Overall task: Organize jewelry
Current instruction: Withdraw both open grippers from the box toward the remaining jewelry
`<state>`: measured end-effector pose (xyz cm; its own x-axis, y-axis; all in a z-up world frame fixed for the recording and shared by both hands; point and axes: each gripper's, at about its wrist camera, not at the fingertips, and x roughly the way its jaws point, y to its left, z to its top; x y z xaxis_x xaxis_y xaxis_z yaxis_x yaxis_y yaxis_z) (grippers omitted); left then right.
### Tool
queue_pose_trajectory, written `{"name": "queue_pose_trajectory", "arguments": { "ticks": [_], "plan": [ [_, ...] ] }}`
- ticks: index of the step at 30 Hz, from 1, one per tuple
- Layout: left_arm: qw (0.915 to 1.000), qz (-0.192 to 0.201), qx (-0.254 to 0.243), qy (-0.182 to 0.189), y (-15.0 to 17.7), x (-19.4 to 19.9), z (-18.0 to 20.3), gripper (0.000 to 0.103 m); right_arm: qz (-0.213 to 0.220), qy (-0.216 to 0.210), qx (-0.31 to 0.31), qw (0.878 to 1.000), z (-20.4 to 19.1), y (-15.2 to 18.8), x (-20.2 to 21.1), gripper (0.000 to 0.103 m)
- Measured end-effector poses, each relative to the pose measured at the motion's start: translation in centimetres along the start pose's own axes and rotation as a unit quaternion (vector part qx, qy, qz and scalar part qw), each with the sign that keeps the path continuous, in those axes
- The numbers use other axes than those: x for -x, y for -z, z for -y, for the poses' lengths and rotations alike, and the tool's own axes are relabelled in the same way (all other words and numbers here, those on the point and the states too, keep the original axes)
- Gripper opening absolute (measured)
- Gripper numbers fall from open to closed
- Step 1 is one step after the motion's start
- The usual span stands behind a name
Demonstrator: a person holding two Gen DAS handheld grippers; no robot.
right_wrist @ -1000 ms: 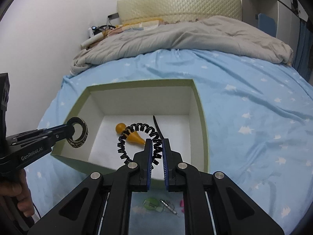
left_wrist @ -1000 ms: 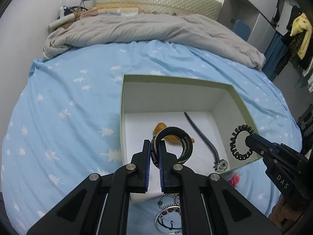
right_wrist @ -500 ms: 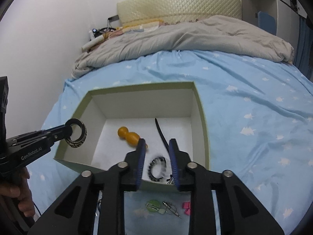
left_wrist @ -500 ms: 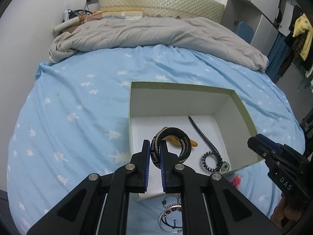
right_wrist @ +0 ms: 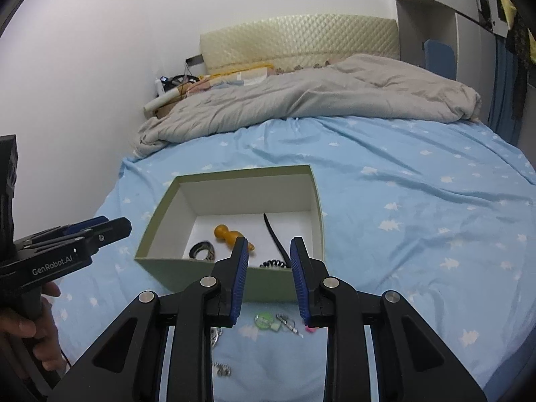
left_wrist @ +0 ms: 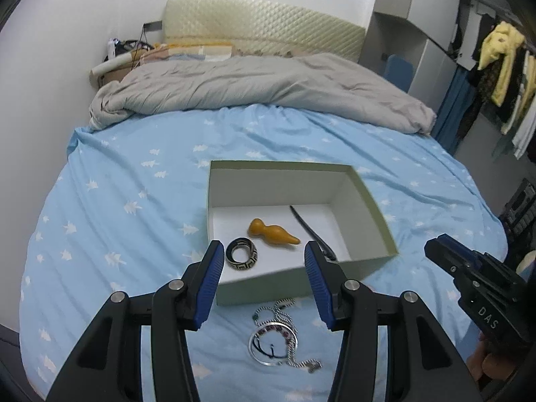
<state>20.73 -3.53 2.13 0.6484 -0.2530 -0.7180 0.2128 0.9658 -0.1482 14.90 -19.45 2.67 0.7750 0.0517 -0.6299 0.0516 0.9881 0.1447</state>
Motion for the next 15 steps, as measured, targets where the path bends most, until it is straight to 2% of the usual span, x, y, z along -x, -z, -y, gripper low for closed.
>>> {"name": "queue_pose_trajectory", "arguments": {
  "ticks": [6, 15],
  "plan": [
    [0.9997, 0.022, -0.005, 0.009, 2.4, 3.3, 0.4, 0.050, 0.019, -0.003, 0.009, 1.000, -0.9, 2.5, 3.1, 0.024],
    [0.9992, 0.033, 0.004, 0.021, 6.4, 5.8, 0.1, 0.050, 0.051, -0.015, 0.019, 0.998, -1.8, 5.6, 6.2, 0.024]
  ]
}}
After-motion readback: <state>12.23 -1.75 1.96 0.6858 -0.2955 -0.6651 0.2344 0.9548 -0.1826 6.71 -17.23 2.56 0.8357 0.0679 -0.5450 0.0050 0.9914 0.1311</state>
